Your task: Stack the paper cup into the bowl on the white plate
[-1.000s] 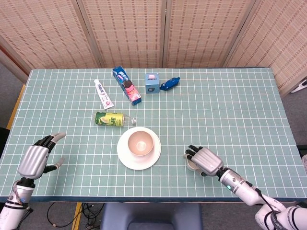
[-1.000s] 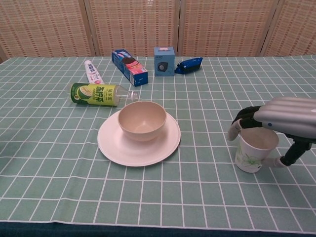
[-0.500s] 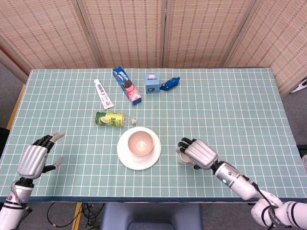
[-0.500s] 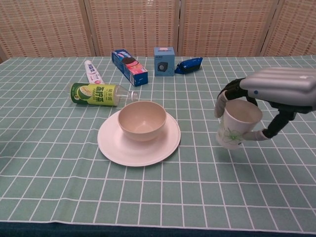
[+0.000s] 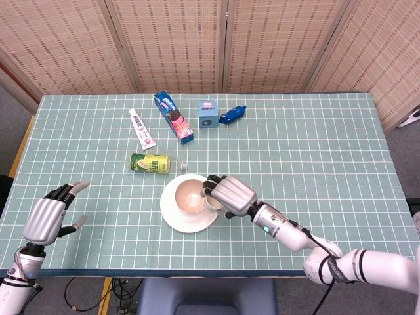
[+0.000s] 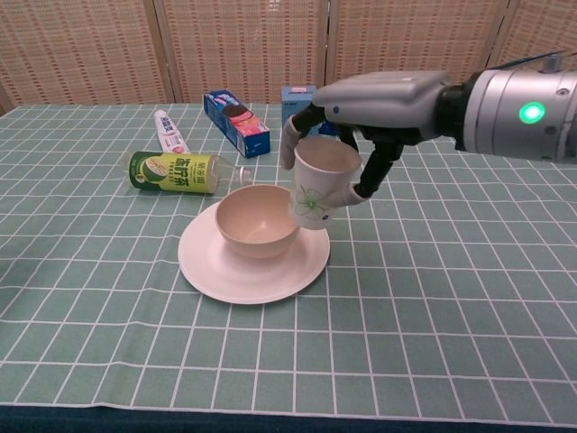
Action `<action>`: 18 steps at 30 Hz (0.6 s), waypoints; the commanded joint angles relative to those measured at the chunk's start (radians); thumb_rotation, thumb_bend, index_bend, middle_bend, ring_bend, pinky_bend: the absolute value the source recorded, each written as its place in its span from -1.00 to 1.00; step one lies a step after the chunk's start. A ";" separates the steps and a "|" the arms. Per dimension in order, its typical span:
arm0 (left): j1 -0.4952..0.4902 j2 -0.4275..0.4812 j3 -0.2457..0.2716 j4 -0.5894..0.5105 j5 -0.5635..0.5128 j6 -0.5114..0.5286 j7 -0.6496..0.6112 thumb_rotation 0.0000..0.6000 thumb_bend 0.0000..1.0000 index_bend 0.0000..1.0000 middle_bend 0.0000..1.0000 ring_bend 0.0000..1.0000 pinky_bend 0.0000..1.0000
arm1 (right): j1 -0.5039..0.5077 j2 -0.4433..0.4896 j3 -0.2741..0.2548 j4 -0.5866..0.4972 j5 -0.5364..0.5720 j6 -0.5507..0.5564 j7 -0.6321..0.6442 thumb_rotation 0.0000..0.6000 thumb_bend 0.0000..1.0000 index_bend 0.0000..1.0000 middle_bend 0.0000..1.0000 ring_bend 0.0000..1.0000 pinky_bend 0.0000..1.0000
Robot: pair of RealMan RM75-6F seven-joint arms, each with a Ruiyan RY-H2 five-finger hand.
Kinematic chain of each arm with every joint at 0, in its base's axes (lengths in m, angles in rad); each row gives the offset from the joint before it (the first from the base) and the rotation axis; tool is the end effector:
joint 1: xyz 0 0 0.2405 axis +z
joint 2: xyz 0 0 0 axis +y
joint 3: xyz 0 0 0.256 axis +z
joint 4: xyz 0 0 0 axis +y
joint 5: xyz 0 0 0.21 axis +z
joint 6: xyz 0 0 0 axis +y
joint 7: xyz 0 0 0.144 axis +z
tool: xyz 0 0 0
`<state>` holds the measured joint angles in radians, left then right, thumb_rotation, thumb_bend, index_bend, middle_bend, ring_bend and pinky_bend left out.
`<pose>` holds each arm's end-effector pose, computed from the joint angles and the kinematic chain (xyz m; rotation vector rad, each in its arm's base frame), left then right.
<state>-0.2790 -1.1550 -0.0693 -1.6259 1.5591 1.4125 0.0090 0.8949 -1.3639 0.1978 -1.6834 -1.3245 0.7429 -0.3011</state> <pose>-0.2580 0.2382 0.1363 -1.5700 -0.8177 -1.0772 -0.0661 -0.3300 0.0049 2.2898 -0.6713 0.9885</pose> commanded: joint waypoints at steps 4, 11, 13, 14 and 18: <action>0.004 0.011 0.004 -0.004 0.001 0.002 0.002 1.00 -0.47 -0.66 -0.54 -0.51 -0.24 | 0.088 -0.087 0.037 0.080 0.110 -0.061 -0.066 1.00 -0.48 -0.36 -0.47 -0.66 -0.06; 0.008 0.013 0.006 -0.008 0.000 0.003 0.004 1.00 -0.47 -0.66 -0.54 -0.51 -0.24 | 0.177 -0.172 0.025 0.181 0.207 -0.103 -0.154 1.00 -0.48 -0.36 -0.47 -0.66 -0.06; 0.009 0.013 0.007 -0.007 -0.001 0.003 0.004 1.00 -0.47 -0.66 -0.54 -0.51 -0.24 | 0.198 -0.195 0.020 0.206 0.230 -0.106 -0.177 1.00 -0.48 -0.36 -0.48 -0.66 -0.06; 0.009 0.013 0.006 -0.007 -0.001 0.003 0.004 1.00 -0.47 -0.66 -0.54 -0.51 -0.24 | 0.206 -0.204 0.018 0.215 0.241 -0.107 -0.183 1.00 -0.47 -0.36 -0.48 -0.66 -0.06; 0.011 0.013 0.006 -0.004 -0.002 0.005 0.001 1.00 -0.47 -0.66 -0.54 -0.51 -0.24 | 0.239 -0.234 0.007 0.244 0.279 -0.109 -0.214 1.00 -0.48 -0.36 -0.55 -0.70 -0.11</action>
<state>-0.2685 -1.1417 -0.0632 -1.6297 1.5575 1.4175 0.0097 1.1265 -1.5898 0.2099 -1.4462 -1.0537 0.6352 -0.5070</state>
